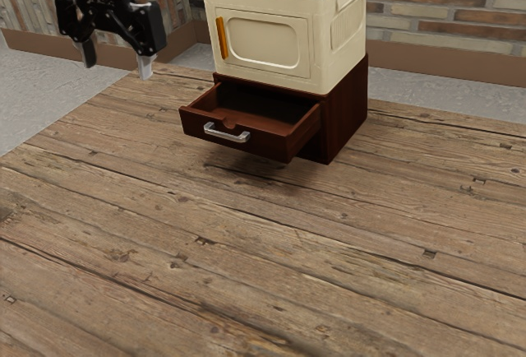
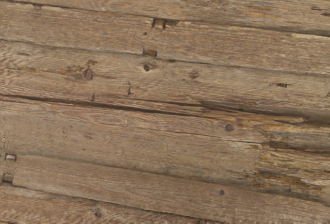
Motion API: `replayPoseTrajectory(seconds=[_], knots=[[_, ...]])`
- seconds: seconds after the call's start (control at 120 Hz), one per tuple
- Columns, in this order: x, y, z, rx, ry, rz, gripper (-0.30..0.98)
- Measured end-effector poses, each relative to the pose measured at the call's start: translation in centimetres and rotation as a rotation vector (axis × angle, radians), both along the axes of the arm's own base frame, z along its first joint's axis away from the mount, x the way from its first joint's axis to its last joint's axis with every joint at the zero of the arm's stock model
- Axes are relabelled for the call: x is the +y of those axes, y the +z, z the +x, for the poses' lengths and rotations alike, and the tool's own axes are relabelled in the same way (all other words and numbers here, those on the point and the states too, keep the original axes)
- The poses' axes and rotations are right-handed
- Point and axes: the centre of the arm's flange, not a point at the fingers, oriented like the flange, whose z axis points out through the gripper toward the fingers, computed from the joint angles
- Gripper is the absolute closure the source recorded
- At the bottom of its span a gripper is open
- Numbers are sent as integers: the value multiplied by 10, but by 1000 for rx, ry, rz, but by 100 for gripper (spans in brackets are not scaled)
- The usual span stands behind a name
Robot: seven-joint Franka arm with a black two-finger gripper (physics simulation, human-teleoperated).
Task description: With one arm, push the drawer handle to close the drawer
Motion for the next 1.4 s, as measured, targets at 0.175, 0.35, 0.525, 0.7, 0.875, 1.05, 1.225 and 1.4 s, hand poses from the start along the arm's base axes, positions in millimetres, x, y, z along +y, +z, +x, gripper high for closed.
replayPoseTrajectory(seconds=[0.175, 0.35, 0.525, 0.7, 0.875, 1.05, 1.225, 1.4], knots=[[11, -131, -23, 43, 88, 73, 0], [48, -216, 23, 7, 130, 9, 14], [83, -269, 81, -32, 111, -51, 52], [98, -300, 136, -63, 45, -87, 69], [102, -305, 167, -94, -25, -105, 75], [111, -307, 192, -111, -87, -101, 77], [111, -309, 214, -116, -140, -110, 78], [120, -318, 229, -97, -175, -104, 78]])
